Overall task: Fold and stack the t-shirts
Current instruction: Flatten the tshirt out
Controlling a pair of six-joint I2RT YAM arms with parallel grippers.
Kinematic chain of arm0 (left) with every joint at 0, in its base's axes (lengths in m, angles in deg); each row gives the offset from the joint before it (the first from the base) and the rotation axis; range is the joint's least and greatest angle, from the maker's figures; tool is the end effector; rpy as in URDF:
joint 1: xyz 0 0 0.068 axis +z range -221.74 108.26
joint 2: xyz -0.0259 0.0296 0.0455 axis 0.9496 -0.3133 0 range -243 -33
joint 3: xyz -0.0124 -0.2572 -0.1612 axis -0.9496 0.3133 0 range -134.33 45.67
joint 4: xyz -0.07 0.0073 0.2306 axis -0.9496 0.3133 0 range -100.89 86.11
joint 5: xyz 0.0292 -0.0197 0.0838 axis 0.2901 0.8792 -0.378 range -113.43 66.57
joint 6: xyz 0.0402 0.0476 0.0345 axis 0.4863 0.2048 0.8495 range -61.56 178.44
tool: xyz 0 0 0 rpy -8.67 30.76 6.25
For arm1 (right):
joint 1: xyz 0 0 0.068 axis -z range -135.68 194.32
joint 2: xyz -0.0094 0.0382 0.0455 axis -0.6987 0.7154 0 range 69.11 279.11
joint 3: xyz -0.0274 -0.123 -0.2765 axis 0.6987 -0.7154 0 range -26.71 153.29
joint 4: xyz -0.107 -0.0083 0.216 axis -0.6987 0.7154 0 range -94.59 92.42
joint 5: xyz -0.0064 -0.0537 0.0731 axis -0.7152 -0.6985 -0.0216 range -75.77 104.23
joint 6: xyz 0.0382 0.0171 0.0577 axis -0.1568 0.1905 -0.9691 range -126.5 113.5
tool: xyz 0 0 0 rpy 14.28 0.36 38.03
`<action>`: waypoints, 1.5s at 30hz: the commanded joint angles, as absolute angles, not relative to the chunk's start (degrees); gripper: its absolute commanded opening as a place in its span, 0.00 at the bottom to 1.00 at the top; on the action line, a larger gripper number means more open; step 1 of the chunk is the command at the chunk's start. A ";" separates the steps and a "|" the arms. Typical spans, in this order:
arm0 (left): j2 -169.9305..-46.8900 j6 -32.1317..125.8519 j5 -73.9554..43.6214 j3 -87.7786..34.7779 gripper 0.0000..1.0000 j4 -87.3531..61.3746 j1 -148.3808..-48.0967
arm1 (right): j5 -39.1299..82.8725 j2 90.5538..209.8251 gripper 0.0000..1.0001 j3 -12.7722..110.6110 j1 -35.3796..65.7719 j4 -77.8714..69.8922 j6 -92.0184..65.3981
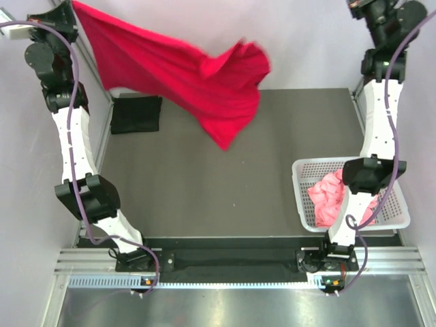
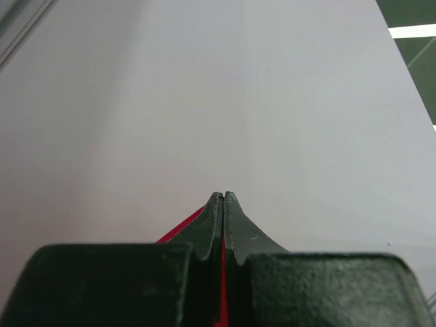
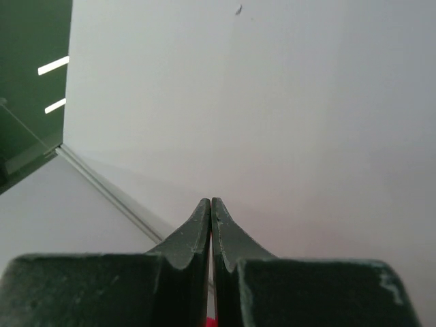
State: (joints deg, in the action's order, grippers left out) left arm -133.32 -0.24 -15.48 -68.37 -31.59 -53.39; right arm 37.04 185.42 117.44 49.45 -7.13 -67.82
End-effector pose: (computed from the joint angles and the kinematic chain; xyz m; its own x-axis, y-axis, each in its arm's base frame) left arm 0.3674 0.1133 0.5905 0.4529 -0.7412 -0.4955 0.3526 0.6593 -0.6641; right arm 0.4313 -0.0160 0.6009 0.0218 0.8101 -0.5859 -0.5623 0.4945 0.6628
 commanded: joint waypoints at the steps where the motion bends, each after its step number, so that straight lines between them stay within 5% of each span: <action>1: -128.81 0.52 -17.01 -69.21 0.00 -35.05 -52.75 | 38.47 179.33 0.00 118.76 52.05 -11.97 -71.10; 9: -113.11 4.03 -11.83 -46.77 0.00 -29.70 -52.75 | 43.93 164.93 0.00 96.88 51.01 -4.78 -62.95; 16: -96.74 9.75 -10.60 -22.72 0.00 -22.14 -57.93 | 40.44 154.11 0.00 68.18 34.43 1.75 -49.66; 24: -91.28 10.99 -12.62 -31.73 0.00 -11.16 -71.03 | 38.57 149.97 0.20 53.63 24.11 5.95 -41.57; 32: -87.86 -0.17 -4.98 -46.87 0.00 -4.48 -71.21 | 40.07 144.09 0.37 45.72 20.68 10.17 -38.23; 45: -60.70 9.13 -13.83 -25.79 0.00 51.63 -71.30 | 39.89 145.91 0.48 29.71 13.84 4.75 -40.68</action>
State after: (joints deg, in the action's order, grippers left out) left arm -61.49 6.85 -8.53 -29.62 32.40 -71.16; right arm 39.77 142.32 30.89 16.73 9.55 -40.56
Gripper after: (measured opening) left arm 0.011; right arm 0.473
